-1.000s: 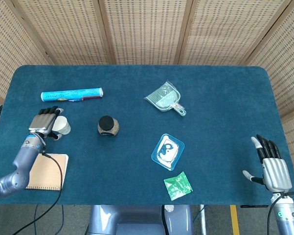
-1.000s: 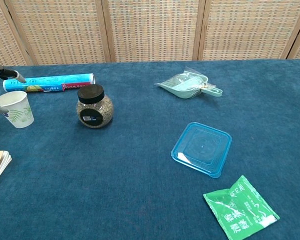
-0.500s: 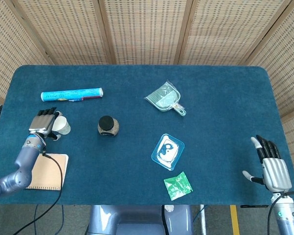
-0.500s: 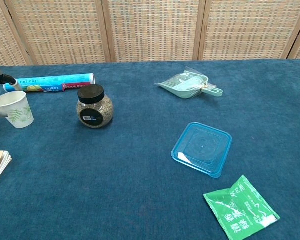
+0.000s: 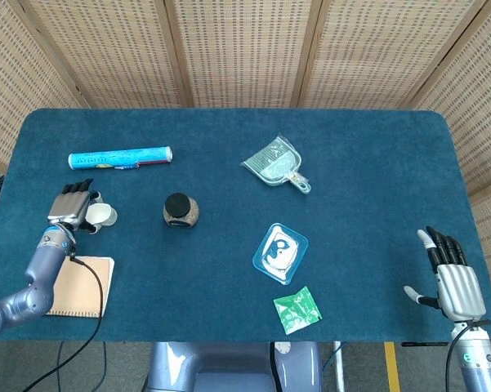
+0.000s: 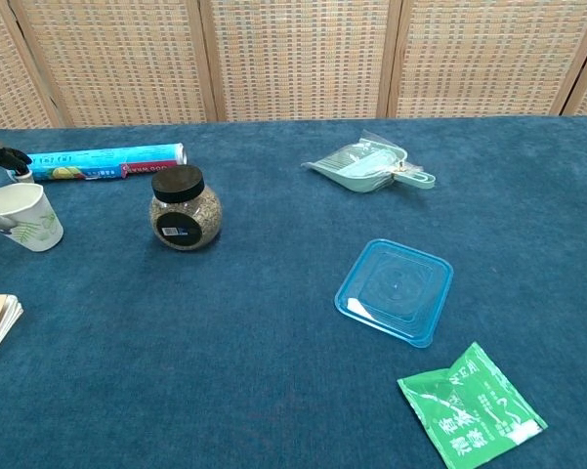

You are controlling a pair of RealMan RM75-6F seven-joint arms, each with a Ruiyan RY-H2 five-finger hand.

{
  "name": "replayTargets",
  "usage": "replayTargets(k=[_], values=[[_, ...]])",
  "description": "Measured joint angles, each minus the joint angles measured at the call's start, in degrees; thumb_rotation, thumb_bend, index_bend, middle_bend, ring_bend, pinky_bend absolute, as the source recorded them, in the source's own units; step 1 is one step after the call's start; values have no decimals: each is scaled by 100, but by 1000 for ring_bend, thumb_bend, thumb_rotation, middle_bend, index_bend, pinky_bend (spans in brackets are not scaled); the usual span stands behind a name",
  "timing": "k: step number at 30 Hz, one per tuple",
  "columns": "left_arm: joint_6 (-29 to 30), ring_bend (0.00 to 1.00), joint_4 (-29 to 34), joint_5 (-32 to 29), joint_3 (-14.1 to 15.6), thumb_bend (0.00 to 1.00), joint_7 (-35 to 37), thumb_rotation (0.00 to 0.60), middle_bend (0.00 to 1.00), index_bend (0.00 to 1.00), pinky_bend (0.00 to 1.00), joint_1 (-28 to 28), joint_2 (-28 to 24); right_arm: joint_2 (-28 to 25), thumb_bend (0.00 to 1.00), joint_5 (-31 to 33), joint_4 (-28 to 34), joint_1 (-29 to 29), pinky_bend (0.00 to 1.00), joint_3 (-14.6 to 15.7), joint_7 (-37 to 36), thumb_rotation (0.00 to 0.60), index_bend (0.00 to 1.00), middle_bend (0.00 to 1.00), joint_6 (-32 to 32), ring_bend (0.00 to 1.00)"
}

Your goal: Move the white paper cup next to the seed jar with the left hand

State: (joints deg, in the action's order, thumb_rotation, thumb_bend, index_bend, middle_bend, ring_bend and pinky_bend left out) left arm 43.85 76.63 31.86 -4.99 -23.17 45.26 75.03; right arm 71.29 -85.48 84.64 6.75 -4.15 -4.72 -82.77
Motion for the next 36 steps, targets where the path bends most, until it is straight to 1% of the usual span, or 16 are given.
replayTargets(k=[9, 13, 18, 27, 36], values=[[95, 0, 494, 210, -190, 296, 240, 600, 0, 301, 0, -23, -305, -2, 5, -1, -1, -3, 0, -2, -12, 600, 0, 0, -10, 0], [119, 0, 805, 271, -246, 295, 243, 600, 0, 300, 0, 61, -309, -12, 4, 35, 8, -10, 0, -11, -13, 600, 0, 0, 0, 0], [240, 0, 945, 237, -263, 296, 107, 600, 0, 299, 0, 195, -195, -27, 4, 70, 21, -16, 0, -23, -30, 600, 0, 0, 10, 0], [382, 0, 1088, -103, -259, 295, -206, 600, 0, 297, 0, 429, -111, -44, 4, 77, 35, -11, 0, -14, -39, 600, 0, 0, 46, 0], [432, 0, 1083, -454, -177, 296, -518, 600, 0, 279, 0, 663, 28, -80, 4, 91, 61, -18, 0, -5, -86, 600, 0, 0, 74, 0]])
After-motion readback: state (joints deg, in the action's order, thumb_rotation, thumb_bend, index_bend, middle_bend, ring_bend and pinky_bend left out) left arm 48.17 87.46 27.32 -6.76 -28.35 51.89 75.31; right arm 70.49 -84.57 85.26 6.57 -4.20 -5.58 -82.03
